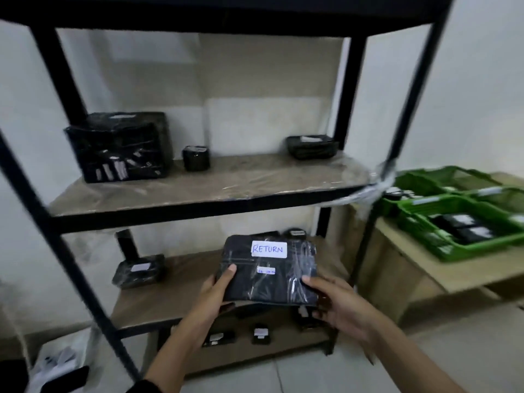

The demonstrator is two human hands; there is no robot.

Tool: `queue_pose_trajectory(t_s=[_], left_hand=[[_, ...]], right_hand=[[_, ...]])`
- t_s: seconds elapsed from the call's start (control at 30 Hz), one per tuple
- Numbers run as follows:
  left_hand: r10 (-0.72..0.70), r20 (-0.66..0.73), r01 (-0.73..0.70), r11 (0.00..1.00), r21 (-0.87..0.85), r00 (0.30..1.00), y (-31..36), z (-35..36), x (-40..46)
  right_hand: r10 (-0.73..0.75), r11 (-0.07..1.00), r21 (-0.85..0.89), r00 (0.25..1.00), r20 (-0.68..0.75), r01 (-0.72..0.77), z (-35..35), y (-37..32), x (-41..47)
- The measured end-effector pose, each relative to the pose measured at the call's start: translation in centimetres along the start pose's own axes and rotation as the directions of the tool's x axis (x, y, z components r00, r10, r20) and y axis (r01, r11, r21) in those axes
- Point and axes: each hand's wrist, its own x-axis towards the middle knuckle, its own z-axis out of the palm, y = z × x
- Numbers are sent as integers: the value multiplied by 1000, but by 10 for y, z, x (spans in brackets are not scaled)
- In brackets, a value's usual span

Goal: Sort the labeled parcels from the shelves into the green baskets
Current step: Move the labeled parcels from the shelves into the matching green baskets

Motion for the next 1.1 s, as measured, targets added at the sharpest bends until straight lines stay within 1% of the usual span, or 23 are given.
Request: queue_pose_trajectory(t_s=[0.1, 0.17, 0.3, 0.43, 0.5, 0.77, 0.9, 1.03, 1.1], left_hand=[[7, 117, -18, 996, 91, 993, 8, 43, 0], [13, 167, -35, 991, 128, 986, 14, 77, 5], [24, 241, -76, 975, 210, 970, 26, 148, 26], [34, 272, -90, 976, 199, 962, 31, 226, 57], [29, 286, -83, 981, 178, 958, 30, 274, 71], [38, 367, -107, 980, 170, 929, 17, 451, 99], [25, 358, -91, 981, 169, 934, 7, 513, 115], [-16, 407, -68, 979, 191, 913, -5, 565, 135], [-30, 439, -72, 974, 216, 898, -6, 594, 149]], right_hand=[[-69, 995, 65, 994, -80, 74, -43, -11, -26], [-125, 983, 118, 982, -140, 142, -75, -21, -42], [-190, 944, 211, 939, -286, 255, -151, -37, -67], [-208, 924, 222, 895, -395, 312, -240, -54, -86], [-209, 922, 208, 871, -445, 327, -290, -65, -96], [-235, 931, 112, 805, -544, 347, -453, -115, -131], [-198, 938, 124, 791, -578, 325, -516, -119, -137], [-148, 949, 139, 787, -599, 285, -567, -110, -134], [-127, 950, 148, 772, -622, 275, -594, -104, -128]])
